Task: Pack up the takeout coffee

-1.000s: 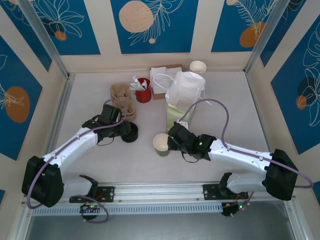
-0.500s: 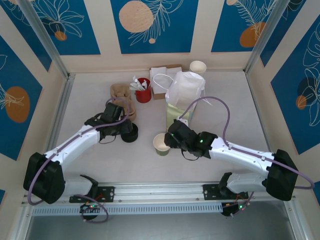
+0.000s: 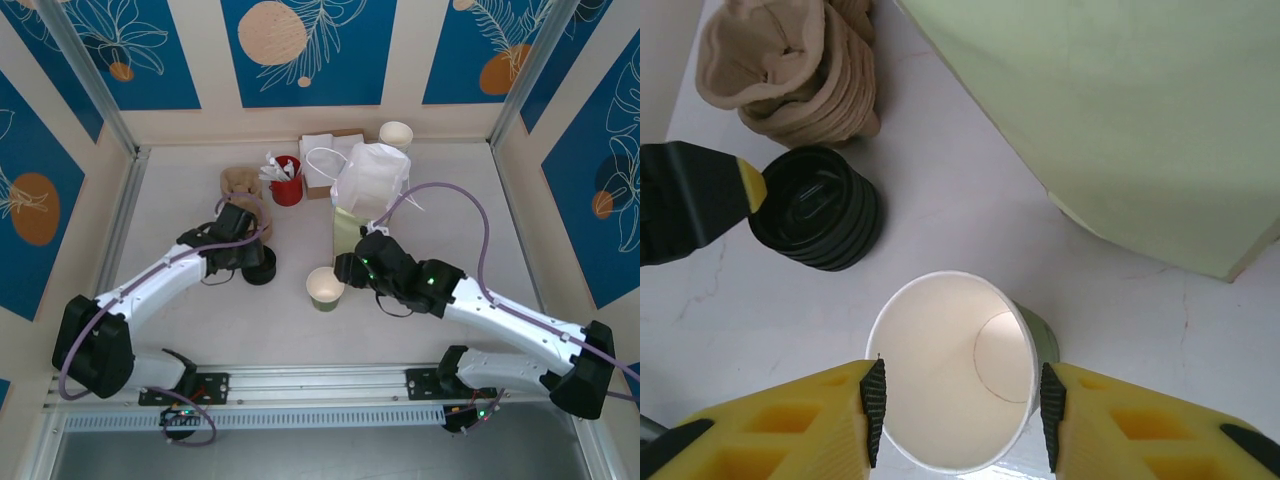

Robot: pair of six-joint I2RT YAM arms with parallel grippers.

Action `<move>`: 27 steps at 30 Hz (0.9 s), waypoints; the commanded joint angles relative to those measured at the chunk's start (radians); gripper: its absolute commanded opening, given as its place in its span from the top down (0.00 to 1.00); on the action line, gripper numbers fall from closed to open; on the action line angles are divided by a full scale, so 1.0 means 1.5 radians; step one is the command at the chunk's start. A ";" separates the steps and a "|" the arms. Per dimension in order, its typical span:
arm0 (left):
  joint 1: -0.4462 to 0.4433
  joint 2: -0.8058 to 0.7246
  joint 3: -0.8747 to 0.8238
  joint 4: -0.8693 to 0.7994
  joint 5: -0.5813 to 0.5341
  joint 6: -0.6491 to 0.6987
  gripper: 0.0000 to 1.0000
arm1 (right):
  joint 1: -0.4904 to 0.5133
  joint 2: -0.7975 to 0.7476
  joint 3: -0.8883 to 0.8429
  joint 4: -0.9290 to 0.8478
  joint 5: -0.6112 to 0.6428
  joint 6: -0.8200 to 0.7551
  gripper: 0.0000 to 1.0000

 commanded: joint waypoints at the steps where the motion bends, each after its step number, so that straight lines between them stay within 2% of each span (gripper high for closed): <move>1: -0.007 0.024 0.026 -0.029 -0.025 -0.008 0.45 | -0.013 -0.029 0.010 -0.019 -0.012 -0.024 0.53; 6: -0.007 0.038 0.027 -0.022 -0.023 -0.016 0.46 | -0.061 -0.047 -0.014 -0.008 -0.021 -0.035 0.53; 14: -0.007 0.051 0.026 -0.011 -0.010 -0.022 0.51 | -0.168 -0.033 -0.034 0.052 -0.087 -0.064 0.54; 22: -0.008 0.064 0.025 -0.004 -0.004 -0.027 0.56 | -0.224 0.013 -0.018 0.090 -0.117 -0.093 0.54; 27: -0.008 0.067 0.025 -0.003 -0.005 -0.030 0.60 | -0.237 0.034 -0.012 0.109 -0.131 -0.099 0.55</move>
